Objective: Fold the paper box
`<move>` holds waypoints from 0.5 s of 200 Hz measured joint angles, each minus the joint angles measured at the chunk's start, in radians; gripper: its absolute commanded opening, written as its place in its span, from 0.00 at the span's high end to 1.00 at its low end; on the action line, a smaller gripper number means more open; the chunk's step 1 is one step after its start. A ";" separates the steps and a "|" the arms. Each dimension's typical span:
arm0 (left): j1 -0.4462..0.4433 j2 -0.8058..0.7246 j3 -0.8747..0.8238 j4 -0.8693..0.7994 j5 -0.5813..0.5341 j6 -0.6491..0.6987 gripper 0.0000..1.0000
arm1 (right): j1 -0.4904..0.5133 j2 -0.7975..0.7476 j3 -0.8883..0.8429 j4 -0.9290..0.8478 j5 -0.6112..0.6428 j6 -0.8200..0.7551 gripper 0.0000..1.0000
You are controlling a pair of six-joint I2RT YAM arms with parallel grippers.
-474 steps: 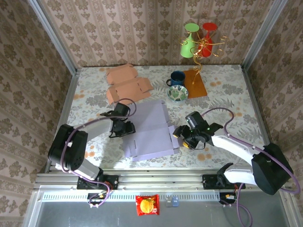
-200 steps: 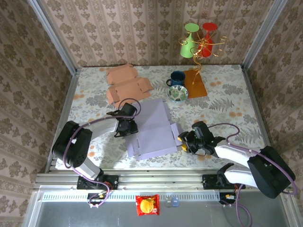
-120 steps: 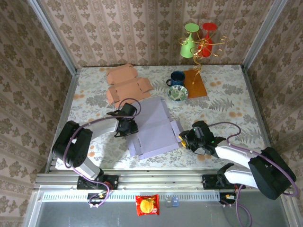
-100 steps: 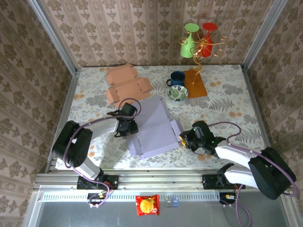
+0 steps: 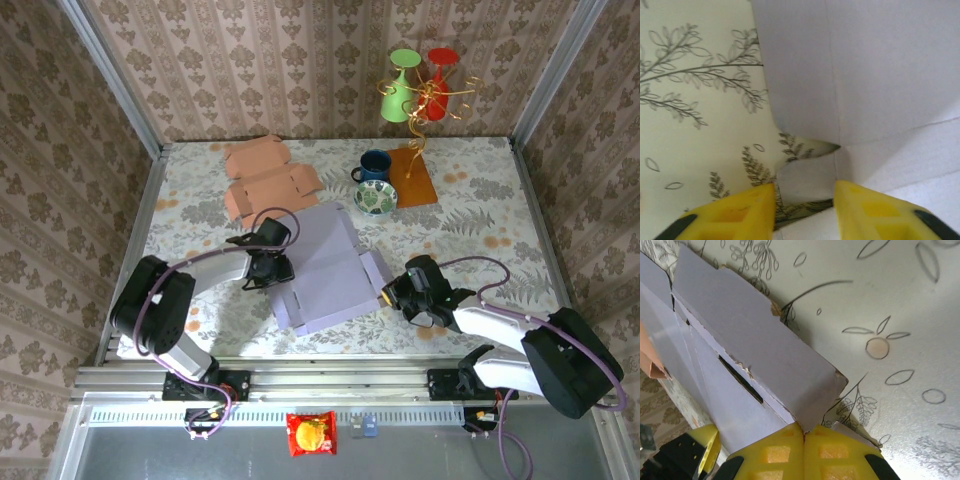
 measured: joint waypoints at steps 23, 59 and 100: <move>-0.071 -0.061 -0.012 0.017 0.013 0.072 0.48 | -0.006 -0.038 0.028 -0.080 0.029 -0.002 1.00; -0.268 -0.262 -0.024 0.032 -0.018 0.309 0.42 | -0.011 -0.066 0.098 -0.178 0.021 0.014 1.00; -0.517 -0.418 -0.135 0.066 -0.114 0.562 0.33 | -0.016 -0.040 0.237 -0.263 -0.011 0.027 1.00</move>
